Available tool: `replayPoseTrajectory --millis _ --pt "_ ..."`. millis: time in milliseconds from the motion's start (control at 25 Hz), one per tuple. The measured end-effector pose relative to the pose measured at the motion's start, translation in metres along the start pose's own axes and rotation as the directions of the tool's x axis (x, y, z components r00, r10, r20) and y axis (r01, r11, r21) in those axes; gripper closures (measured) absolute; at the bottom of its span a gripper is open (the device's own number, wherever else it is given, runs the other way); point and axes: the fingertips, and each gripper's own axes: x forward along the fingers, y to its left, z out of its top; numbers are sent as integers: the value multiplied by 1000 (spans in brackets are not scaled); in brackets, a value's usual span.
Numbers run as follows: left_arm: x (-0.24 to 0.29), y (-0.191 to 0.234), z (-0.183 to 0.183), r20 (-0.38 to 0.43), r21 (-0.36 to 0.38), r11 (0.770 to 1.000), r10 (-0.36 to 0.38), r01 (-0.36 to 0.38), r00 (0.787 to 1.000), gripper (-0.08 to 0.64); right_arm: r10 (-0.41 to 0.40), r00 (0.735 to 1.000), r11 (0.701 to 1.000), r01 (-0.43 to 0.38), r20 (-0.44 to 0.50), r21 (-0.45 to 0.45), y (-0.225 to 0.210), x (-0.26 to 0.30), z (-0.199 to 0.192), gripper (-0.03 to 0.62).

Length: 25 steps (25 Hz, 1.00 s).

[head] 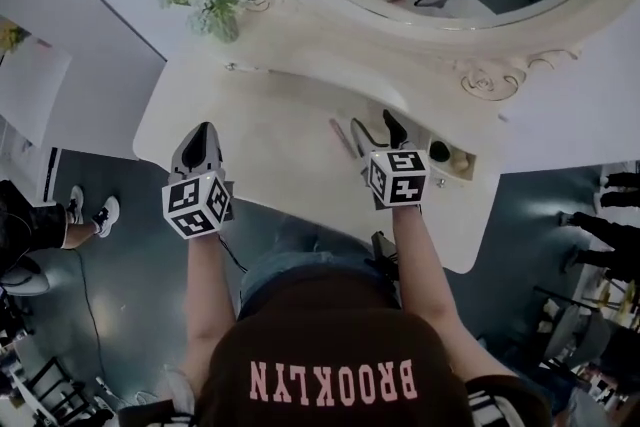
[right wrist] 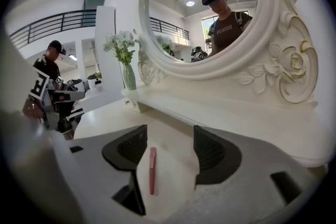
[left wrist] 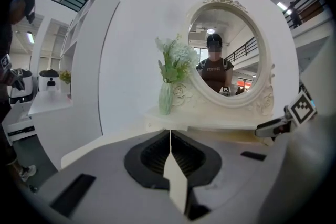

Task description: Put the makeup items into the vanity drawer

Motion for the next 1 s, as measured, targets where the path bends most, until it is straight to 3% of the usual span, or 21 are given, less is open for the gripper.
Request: replayPoseTrajectory --millis 200,440,640,920,960,1000 --pt "-6 14 -12 -21 -14 999 33 -33 999 554 62 995 997 -64 -83 -34 23 19 -19 336" --pt "-5 17 -32 -64 -44 999 30 -33 997 552 71 977 991 -92 -202 -99 34 28 -53 339" --pt "-3 11 -53 -107 -52 998 15 -21 994 554 84 954 988 -117 -287 -99 39 30 -83 359" --pt "-1 11 -63 -127 -62 998 6 -14 992 554 65 940 984 -115 -336 -133 37 35 -98 391" --pt "-1 11 -63 -127 -63 998 6 -15 992 554 64 938 983 -119 -340 -143 38 35 -98 425" --pt "0 11 -63 -128 -63 998 6 -14 992 554 61 937 980 -121 -345 -156 38 34 -98 559"
